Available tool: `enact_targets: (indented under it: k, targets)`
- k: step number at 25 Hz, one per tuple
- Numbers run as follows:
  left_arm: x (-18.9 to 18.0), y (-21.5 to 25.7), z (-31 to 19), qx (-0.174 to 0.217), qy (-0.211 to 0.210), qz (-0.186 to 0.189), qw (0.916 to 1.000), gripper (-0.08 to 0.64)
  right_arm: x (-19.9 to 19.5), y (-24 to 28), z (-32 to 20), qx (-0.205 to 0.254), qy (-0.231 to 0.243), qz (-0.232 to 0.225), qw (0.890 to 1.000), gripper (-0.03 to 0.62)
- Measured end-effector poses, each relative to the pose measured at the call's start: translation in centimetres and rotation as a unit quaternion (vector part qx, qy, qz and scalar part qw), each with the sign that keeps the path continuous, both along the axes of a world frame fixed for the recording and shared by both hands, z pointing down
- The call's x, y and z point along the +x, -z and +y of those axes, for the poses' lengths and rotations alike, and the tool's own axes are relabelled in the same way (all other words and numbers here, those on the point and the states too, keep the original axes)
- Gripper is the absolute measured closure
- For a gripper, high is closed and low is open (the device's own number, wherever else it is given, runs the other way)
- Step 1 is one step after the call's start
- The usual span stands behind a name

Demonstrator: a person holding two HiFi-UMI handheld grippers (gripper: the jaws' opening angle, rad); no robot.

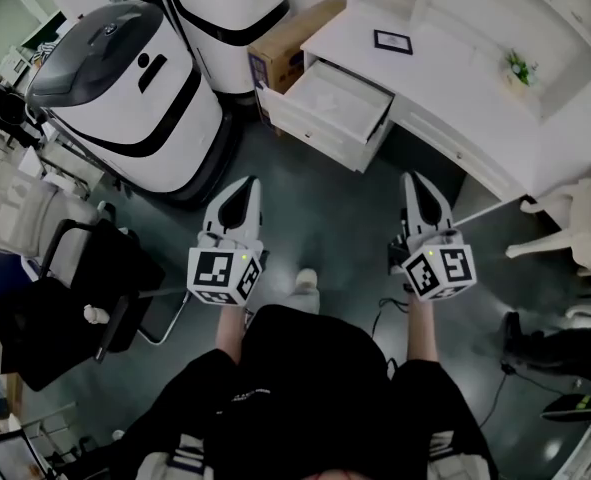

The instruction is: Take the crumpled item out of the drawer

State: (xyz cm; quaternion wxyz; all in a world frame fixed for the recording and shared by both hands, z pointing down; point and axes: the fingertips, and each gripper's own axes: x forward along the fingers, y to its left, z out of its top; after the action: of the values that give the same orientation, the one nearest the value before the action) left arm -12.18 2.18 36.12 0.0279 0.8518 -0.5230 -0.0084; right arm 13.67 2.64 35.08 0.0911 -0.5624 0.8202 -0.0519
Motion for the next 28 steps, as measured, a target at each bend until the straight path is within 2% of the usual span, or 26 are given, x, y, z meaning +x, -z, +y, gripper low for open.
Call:
enact_targets:
  k: [13, 28]
  targets:
    - [0.0, -1.6, -11.0, -0.011, -0.026, 0.005, 0.9996, 0.561, -1.2, -1.2, -10.3, -0.013, -0.014, 0.012, 1.000, 0.600]
    - [0.6, -4.2, -20.9, -0.049, -0.011, 0.004, 0.9987, 0.561, -0.9, -3.9, -22.1, -0.055, 0.008, 0.010, 0.998, 0.600]
